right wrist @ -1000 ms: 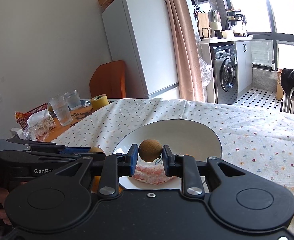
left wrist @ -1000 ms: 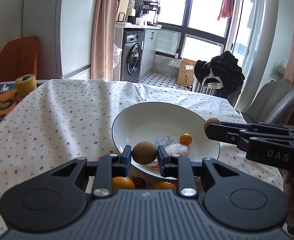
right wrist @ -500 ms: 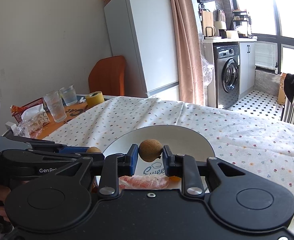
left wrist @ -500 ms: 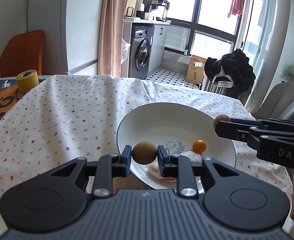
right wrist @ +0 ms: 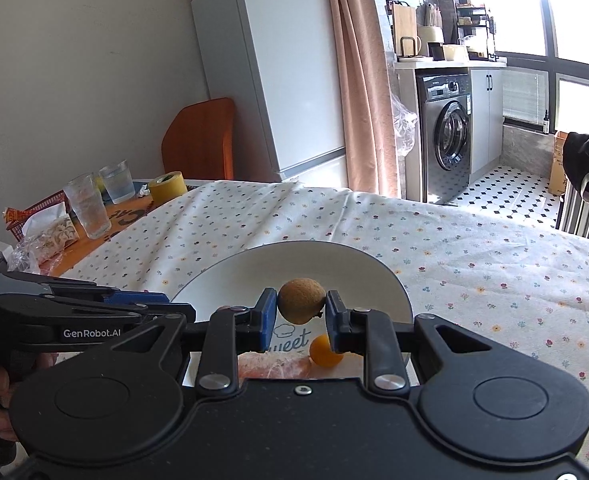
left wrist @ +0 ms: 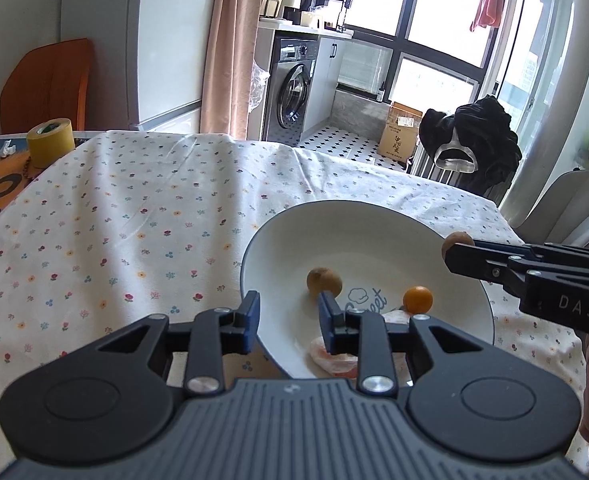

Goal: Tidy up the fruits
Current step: 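Lower both brown fruits into the white bowl and open both tools, then withdraw both tools from the bowl back toward the fruit pile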

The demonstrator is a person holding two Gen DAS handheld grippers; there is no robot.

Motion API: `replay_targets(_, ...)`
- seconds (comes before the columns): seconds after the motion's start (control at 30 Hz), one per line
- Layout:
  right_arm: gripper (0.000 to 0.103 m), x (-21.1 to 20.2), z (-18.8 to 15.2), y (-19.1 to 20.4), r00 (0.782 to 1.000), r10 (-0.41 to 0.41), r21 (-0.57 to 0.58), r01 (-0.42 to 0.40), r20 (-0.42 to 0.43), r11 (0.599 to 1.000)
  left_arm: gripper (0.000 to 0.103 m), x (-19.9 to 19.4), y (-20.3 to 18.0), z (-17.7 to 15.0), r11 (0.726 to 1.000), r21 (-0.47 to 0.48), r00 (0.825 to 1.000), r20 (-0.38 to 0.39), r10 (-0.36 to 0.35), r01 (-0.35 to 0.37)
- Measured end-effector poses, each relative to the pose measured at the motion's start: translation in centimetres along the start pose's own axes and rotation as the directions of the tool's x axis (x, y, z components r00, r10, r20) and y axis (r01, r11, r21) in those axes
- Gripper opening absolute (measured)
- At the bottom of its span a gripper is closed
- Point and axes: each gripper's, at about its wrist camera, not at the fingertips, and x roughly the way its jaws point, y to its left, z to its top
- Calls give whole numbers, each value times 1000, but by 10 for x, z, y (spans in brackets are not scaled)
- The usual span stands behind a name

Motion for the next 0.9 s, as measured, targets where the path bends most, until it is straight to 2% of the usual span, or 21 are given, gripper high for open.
replay_targets(0.27,25,13,14,2,1000,6,-5,-6,1,1000,32,-7,7,4,1000,-12,1000,3,9,-9)
replay_targets(0.33,33,15,15,5,1000,19,-4,-19,4,1000,36,-10,9,4,1000,-18,1000,4,10,-10)
replay_targets(0.4,48,15,16,6,1000,19,-5,-19,6,1000,41,-13,11,3,1000,-23,1000,7,10,-10)
replay_targets(0.47,51,13,16,10,1000,16,-14,-16,6,1000,48,-18,12,2,1000,-25,1000,16,7,-7)
replay_targets(0.6,71,2,15,16,999,39,-21,-39,28,999,69,-30,14,1,999,-30,999,44,18,-16)
replay_targets(0.63,72,-2,14,17,999,42,-21,-41,34,999,74,-33,14,0,999,-31,998,55,24,-22)
replay_targets(0.73,77,-9,13,20,998,48,-18,-47,43,999,78,-43,16,-1,999,-34,997,74,35,-32)
replay_targets(0.9,93,-23,7,25,996,51,4,-51,68,999,83,-55,18,-4,998,-39,996,83,42,-39)
